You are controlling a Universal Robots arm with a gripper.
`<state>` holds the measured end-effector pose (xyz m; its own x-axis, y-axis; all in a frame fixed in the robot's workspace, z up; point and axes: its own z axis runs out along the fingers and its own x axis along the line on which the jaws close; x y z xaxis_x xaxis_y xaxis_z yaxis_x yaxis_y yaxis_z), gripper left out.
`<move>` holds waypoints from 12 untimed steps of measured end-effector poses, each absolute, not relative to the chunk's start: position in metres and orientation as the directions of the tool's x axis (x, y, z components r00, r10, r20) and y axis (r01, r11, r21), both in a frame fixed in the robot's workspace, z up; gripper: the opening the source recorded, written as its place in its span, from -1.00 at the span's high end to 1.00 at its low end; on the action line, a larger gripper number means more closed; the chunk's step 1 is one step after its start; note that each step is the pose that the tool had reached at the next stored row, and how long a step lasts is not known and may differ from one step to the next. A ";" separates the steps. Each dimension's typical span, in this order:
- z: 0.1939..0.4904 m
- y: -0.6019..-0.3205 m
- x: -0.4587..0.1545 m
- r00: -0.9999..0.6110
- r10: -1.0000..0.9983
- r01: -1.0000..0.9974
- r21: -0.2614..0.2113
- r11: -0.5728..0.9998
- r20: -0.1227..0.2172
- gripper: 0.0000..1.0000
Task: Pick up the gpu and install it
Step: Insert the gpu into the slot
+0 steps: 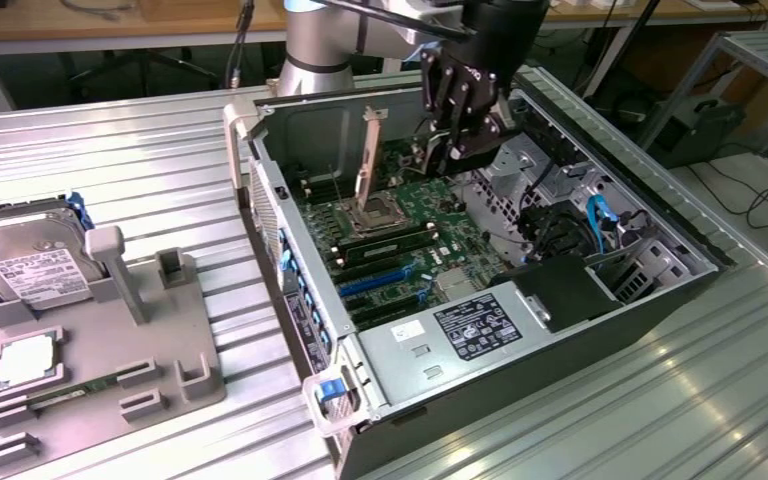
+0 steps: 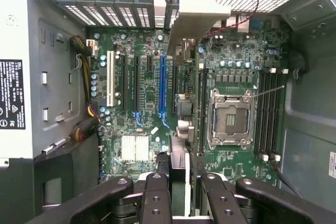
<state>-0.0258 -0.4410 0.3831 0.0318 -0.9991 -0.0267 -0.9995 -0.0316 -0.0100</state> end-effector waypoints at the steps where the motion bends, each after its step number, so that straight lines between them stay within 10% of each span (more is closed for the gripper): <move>1: 0.382 -0.441 -0.026 0.032 -0.999 -0.999 -0.010 -0.031 -0.027 0.45; 12: 0.376 -0.441 -0.026 0.005 -1.000 -1.000 -0.006 -0.005 -0.027 0.45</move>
<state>-0.0259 -0.4409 0.3755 0.0052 -0.9996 -0.0266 -1.0000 -0.0050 -0.0064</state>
